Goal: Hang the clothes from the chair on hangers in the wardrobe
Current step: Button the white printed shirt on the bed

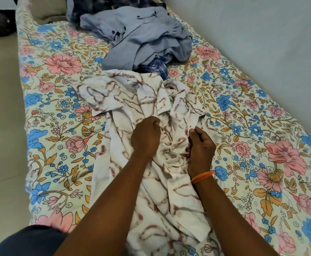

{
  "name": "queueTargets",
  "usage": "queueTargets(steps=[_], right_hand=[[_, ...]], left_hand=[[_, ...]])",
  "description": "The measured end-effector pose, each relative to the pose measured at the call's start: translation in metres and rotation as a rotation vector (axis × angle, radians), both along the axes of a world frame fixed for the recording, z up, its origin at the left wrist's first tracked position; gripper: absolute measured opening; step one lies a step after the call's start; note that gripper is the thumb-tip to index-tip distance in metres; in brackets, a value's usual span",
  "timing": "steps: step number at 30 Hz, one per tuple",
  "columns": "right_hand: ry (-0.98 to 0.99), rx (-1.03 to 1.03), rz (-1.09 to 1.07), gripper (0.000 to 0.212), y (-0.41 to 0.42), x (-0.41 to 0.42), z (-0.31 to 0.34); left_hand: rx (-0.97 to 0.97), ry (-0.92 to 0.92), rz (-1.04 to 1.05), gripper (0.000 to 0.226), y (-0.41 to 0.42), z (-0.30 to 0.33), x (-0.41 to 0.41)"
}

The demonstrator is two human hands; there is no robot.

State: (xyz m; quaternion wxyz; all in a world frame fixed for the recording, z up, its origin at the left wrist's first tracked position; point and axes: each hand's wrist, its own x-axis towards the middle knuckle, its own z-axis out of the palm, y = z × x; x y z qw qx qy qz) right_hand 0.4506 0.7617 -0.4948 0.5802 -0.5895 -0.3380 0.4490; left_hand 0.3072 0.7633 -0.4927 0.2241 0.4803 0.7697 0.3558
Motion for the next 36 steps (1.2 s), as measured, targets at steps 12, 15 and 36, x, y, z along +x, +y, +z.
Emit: queueTargets(steps=[12, 15, 36], right_hand=[[-0.013, 0.033, -0.162, 0.024, 0.01, -0.013, -0.004], [-0.061, 0.037, -0.156, 0.021, 0.006, -0.011, -0.009], [-0.74, 0.087, -0.03, 0.028, -0.006, -0.023, -0.028]], left_hand=[[0.048, 0.264, -0.209, 0.028, 0.013, -0.006, 0.007], [0.029, 0.167, -0.249, 0.02, 0.012, -0.008, 0.004], [-0.163, -0.082, -0.111, 0.022, 0.008, 0.007, 0.018]])
